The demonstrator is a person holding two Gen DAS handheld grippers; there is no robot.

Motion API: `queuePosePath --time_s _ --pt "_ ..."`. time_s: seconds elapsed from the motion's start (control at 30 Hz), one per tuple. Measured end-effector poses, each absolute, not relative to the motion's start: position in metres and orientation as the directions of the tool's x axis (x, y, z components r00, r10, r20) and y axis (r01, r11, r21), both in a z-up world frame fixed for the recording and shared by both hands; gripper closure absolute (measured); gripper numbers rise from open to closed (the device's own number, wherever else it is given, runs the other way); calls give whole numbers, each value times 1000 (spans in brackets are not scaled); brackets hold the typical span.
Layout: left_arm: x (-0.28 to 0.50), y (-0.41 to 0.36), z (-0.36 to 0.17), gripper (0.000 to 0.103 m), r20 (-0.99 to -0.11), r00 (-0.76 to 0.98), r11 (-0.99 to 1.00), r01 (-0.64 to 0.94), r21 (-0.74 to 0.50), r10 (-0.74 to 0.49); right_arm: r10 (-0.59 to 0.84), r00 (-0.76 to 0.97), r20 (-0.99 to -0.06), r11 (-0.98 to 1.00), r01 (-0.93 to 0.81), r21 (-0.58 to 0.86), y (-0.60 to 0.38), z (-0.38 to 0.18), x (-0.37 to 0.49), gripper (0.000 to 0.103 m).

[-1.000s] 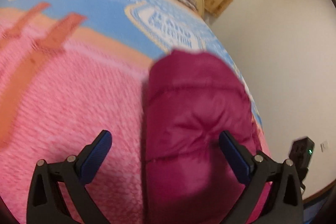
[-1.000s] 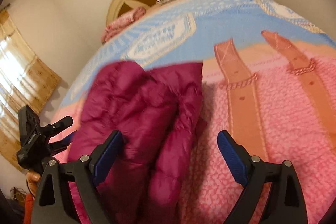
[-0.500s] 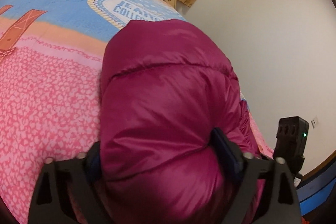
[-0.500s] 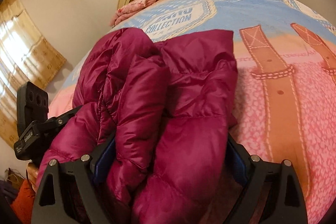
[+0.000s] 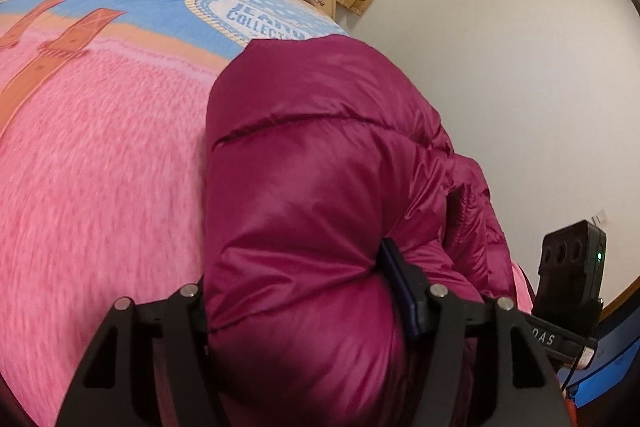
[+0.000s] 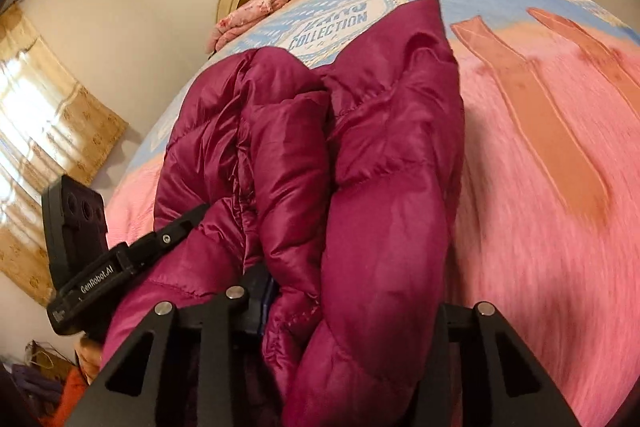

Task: Fold large clothes
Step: 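Grasp the folded magenta jacket bundle with both tools from its sides, then lift the bundle with both tools and carry it toward the dark stool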

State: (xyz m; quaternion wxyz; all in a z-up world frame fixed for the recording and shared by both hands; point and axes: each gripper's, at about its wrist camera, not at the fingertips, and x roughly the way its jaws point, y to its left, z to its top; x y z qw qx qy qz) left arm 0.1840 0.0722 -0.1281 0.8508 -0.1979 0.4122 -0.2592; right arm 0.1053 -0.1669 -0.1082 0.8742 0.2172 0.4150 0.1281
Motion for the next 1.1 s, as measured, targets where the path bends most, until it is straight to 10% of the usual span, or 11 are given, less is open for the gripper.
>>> queuePosePath --time_s 1.1 --pt "72 -229 -37 40 -616 295 598 711 -369 -731 -43 822 -568 820 354 449 -393 -22 -153 70"
